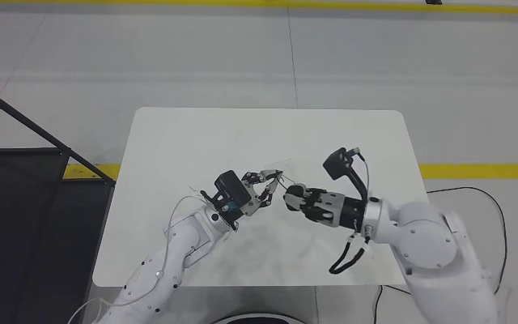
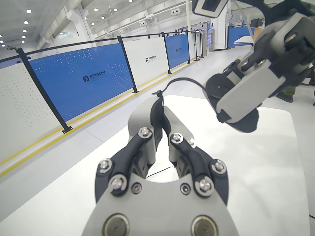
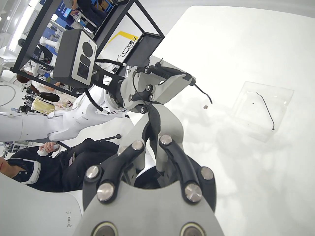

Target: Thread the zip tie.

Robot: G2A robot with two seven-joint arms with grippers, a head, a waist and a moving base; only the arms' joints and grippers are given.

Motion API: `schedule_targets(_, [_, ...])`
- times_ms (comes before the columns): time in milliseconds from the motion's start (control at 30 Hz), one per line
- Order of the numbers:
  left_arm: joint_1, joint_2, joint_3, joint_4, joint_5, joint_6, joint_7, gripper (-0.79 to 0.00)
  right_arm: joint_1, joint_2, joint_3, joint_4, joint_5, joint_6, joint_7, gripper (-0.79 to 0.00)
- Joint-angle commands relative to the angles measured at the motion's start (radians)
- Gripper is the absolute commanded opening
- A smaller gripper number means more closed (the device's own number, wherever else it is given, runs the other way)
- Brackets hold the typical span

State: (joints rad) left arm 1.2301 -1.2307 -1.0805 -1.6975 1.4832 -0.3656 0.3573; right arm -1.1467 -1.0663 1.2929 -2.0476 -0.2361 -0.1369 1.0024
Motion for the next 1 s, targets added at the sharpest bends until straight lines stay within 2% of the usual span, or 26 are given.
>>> schedule_targets(0, [0.000,0.000,0.000,0.000,0.000,0.000,0.000,-0.785,0.009,0.000,-0.004,-0.002,-0.001,0.012,0.004,-0.785])
schedule_targets(433, [0.000,0.000,0.000,0.000,0.000,0.000,0.000,-0.785,0.068,0.002,-0.038,0.020,0.001,0.053,0.019,-0.785])
schedule_targets(467, [0.000,0.000,0.000,0.000,0.000,0.000,0.000,-0.785,0.064,0.002,-0.038,0.021,0.001,0.048,0.016,-0.693])
schedule_targets(500, [0.000,0.000,0.000,0.000,0.000,0.000,0.000,-0.785,0.058,0.003,-0.037,0.023,-0.002,0.043,0.010,-0.416])
schedule_targets(533, [0.000,0.000,0.000,0.000,0.000,0.000,0.000,-0.785,0.050,0.004,-0.035,0.023,-0.005,0.036,0.003,-0.219])
schedule_targets(633, [0.000,0.000,0.000,0.000,0.000,0.000,0.000,-0.785,0.017,0.008,-0.022,0.017,-0.021,0.008,-0.021,0.000])
schedule_targets(800, [0.010,-0.002,-0.002,-0.014,-0.037,0.004,-0.013,-0.785,-0.064,0.017,0.019,-0.006,-0.053,-0.052,-0.089,0.000])
schedule_targets(967, [0.007,-0.004,-0.013,-0.019,-0.098,-0.014,-0.030,-0.785,-0.147,0.021,0.070,0.005,-0.068,-0.134,-0.211,0.000])
